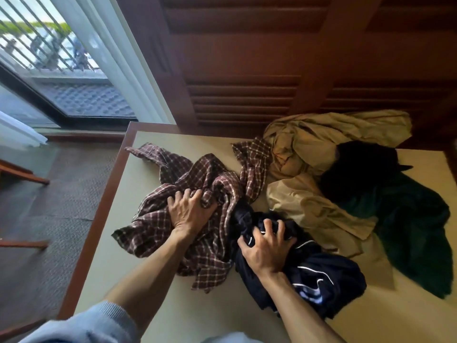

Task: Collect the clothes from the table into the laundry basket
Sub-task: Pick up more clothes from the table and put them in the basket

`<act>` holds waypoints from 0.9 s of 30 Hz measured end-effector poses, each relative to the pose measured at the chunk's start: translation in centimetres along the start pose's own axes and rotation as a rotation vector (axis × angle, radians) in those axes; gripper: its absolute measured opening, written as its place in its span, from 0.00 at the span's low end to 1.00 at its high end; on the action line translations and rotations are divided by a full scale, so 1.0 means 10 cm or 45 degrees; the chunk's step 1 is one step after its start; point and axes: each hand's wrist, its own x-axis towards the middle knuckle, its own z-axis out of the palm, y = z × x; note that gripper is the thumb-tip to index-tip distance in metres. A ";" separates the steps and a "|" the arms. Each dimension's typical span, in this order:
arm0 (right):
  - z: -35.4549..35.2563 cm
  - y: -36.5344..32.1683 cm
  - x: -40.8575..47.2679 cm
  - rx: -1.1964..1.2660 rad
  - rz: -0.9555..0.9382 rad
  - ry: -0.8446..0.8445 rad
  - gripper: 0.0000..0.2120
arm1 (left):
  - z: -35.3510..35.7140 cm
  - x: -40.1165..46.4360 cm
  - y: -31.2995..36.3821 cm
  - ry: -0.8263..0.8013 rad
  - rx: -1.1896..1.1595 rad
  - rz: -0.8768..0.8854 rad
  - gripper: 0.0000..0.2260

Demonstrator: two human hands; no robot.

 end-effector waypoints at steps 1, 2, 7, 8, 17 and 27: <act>-0.01 0.01 0.02 0.003 -0.018 -0.004 0.17 | -0.05 -0.01 -0.01 -0.029 -0.010 0.002 0.24; -0.02 0.02 0.04 0.012 -0.029 -0.001 0.17 | -0.08 -0.05 -0.02 -0.046 -0.031 0.004 0.23; -0.22 0.06 0.09 0.071 0.024 -0.022 0.15 | -0.31 -0.55 -0.08 -0.026 -0.221 -0.068 0.24; -0.26 0.08 0.08 0.090 0.065 -0.025 0.14 | -0.35 -0.65 -0.12 -0.016 -0.271 -0.095 0.23; -0.82 0.56 -0.58 0.417 0.659 0.240 0.16 | -1.02 -1.06 -0.29 0.185 -0.517 -0.012 0.27; -1.80 1.11 -1.83 0.418 0.920 0.783 0.17 | -1.84 -1.83 0.98 -0.034 -0.745 0.648 0.20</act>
